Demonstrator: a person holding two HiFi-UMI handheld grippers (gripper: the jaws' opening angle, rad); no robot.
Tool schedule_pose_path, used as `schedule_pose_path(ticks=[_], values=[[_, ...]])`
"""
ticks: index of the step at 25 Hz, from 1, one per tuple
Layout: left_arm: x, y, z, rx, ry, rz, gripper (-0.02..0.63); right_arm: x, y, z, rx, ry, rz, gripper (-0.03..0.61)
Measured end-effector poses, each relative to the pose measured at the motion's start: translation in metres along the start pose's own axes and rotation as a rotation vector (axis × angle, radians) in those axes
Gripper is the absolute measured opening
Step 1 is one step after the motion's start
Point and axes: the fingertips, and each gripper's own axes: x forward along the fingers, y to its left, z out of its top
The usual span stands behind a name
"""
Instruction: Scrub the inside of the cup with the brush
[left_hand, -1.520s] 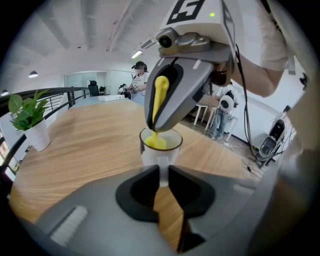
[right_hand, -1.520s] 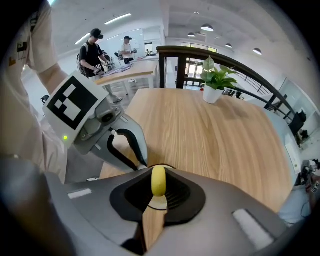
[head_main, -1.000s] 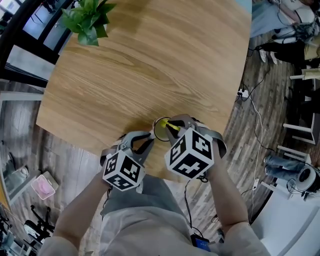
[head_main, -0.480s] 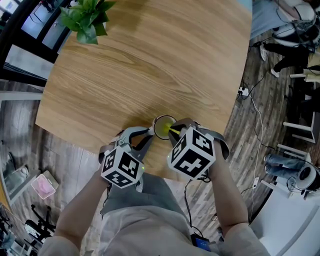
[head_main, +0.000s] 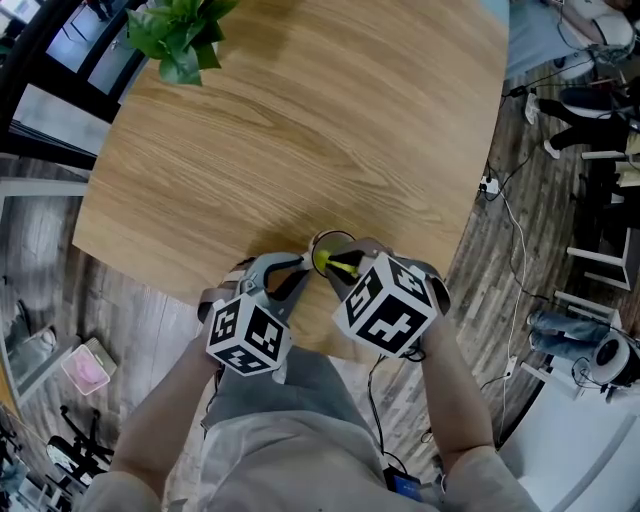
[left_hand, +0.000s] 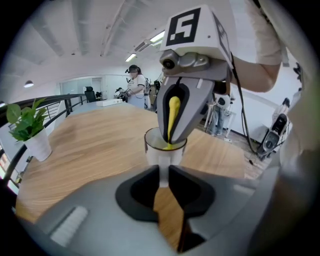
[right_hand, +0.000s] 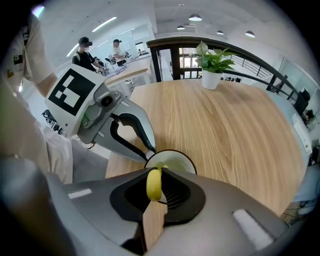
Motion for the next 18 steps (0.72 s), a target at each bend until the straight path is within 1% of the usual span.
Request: schedule_pose_path(ticks=[2,5,10,14,18], values=[[0.000,-0.001,0.000,0.015,0.001,-0.004,0.055,0.000,-0.001,0.006,-0.003,-0.028,-0.011,0.029],[0.000,-0.001,0.001,0.033,0.002,0.003,0.054,-0.004,-0.005,0.017,-0.022,-0.065,-0.049,0.029],[0.001,0.000,-0.001,0.021,0.004,-0.002,0.053,-0.013,-0.016,0.025,-0.024,-0.093,-0.097,0.028],[0.001,0.000,0.000,0.020,0.000,-0.010,0.054,-0.019,-0.031,0.017,-0.003,-0.083,-0.157,0.029],[0.000,0.000,0.000,0.013,-0.005,-0.010,0.054,-0.022,-0.037,0.006,0.033,-0.055,-0.170,0.029]])
